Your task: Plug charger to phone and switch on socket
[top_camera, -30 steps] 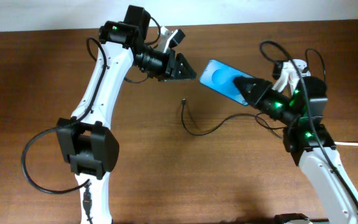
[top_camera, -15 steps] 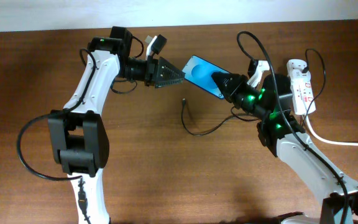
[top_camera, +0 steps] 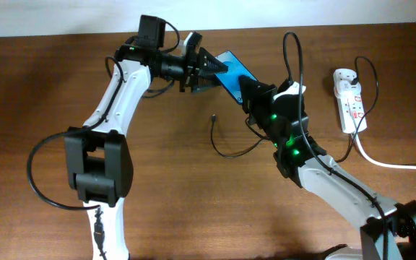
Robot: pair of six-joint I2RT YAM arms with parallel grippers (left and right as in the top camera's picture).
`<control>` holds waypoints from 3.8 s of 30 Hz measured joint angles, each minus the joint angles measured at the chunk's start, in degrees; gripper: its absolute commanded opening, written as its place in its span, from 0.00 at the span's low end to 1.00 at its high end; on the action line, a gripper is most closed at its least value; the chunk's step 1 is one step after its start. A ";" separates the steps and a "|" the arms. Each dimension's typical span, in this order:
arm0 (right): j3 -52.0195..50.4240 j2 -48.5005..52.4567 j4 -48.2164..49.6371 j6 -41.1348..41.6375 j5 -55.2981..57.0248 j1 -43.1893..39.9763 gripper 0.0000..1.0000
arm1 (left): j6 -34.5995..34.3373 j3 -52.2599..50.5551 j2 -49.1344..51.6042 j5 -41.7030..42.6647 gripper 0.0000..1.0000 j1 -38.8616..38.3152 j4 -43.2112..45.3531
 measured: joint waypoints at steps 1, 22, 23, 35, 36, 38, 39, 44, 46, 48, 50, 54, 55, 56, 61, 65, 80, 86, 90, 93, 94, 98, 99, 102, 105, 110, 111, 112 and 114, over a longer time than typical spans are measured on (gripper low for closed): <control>0.02 0.81 0.39 0.39 0.42 0.68 0.04 | -2.69 0.02 0.00 -1.36 0.44 -0.66 2.23; 1.20 0.90 7.96 8.04 9.94 0.37 0.04 | -36.63 -0.68 0.07 -8.13 0.00 -6.80 34.58; 1.27 0.90 8.11 8.55 9.92 0.35 0.04 | -34.29 -0.68 0.07 -8.04 0.00 -6.78 35.06; 1.07 1.07 -2.08 -13.05 1.29 -5.55 0.98 | -27.34 -0.52 0.07 -9.90 0.00 3.93 27.23; 1.11 1.07 -3.65 -20.41 -2.60 -8.33 0.98 | -22.91 -0.50 0.07 -9.46 0.00 5.73 24.70; 1.25 1.07 -10.78 -32.74 -11.10 -11.89 0.99 | -12.52 -0.20 0.07 -6.32 0.00 7.45 17.33; 1.11 1.11 -13.16 -36.02 -13.33 -12.07 0.98 | -6.05 0.02 0.07 -4.28 0.00 7.96 11.96; 1.11 2.40 -17.57 -47.91 -16.35 -11.72 0.67 | 24.63 -0.11 0.07 -7.37 0.00 9.31 -13.97; 6.78 7.89 -25.38 -49.86 -20.09 -11.72 0.63 | 30.08 -0.09 0.07 -10.60 0.00 9.49 -17.70; 18.88 17.99 -36.20 -52.22 -25.68 -11.72 0.53 | 32.61 -0.11 0.07 -12.55 0.00 10.82 -19.04; 22.86 23.04 -36.65 -52.61 -31.08 -11.72 0.51 | 33.59 -0.11 0.07 -13.31 0.00 13.68 -20.68; 23.10 27.52 -36.81 -52.39 -35.28 -10.95 0.38 | 33.88 -0.11 0.07 -10.93 0.00 19.02 -21.84; 23.15 27.87 -35.95 -52.41 -35.56 -10.01 0.38 | 33.88 -0.11 0.07 -10.67 0.00 19.43 -22.29; 23.21 27.98 -35.76 -52.15 -35.43 -8.55 0.38 | 33.86 -0.11 0.07 -10.47 0.00 19.43 -22.82; 23.37 30.97 -36.35 -49.29 -34.97 -5.97 0.39 | 33.88 -0.11 0.07 -10.23 0.00 19.28 -24.57; 23.37 31.34 -36.59 -47.98 -33.94 -4.61 0.39 | 33.88 -0.11 0.07 -10.25 0.00 19.26 -24.57; 23.41 32.81 -35.41 -45.09 -33.48 -4.57 0.39 | 33.88 -0.11 0.07 -10.51 0.00 17.64 -24.59; 23.85 33.44 -34.38 -42.18 -33.64 -3.69 0.38 | 33.88 -0.11 0.07 -11.15 0.00 17.64 -24.68; 23.85 33.66 -34.32 -40.33 -33.68 -3.23 0.33 | 33.88 -0.11 0.07 -11.15 0.00 17.64 -24.70; 23.85 33.75 -34.16 -40.09 -33.46 -2.89 0.31 | 33.88 -0.11 0.07 -11.17 0.00 17.64 -24.70; 23.85 33.77 -34.16 -40.06 -33.46 -2.86 0.28 | 33.88 -0.11 0.07 -11.17 0.00 17.64 -24.70; 23.85 33.97 -34.10 -39.71 -32.76 -2.58 0.18 | 33.88 -0.11 0.07 -11.17 0.00 17.64 -24.70; 23.85 34.03 -33.97 -39.52 -32.59 -2.54 0.14 | 33.88 -0.11 0.07 -11.17 0.00 17.64 -24.70; 23.85 34.12 -33.29 -41.53 -33.29 -2.54 0.04 | 33.88 -0.11 0.07 -11.17 0.00 17.64 -24.70; 23.85 34.12 -33.09 -44.81 -36.76 -3.26 0.04 | 33.88 -0.11 0.07 -11.19 0.00 17.64 -24.70; 23.98 21.27 -37.57 -62.23 -56.37 -11.39 0.04 | 34.12 -0.11 0.07 -7.82 0.00 17.64 -24.74; 24.00 18.10 -39.58 -63.91 -58.58 -12.37 0.04 | 35.23 -0.11 0.07 -5.79 0.00 17.59 -24.87; 24.13 13.79 -43.04 -66.86 -61.42 -13.20 0.04 | 37.00 -0.11 0.07 -2.78 0.00 17.40 -24.94; 24.13 8.35 -50.51 -71.56 -64.96 -14.08 0.04 | 41.00 -0.11 0.07 2.91 0.00 16.74 -24.94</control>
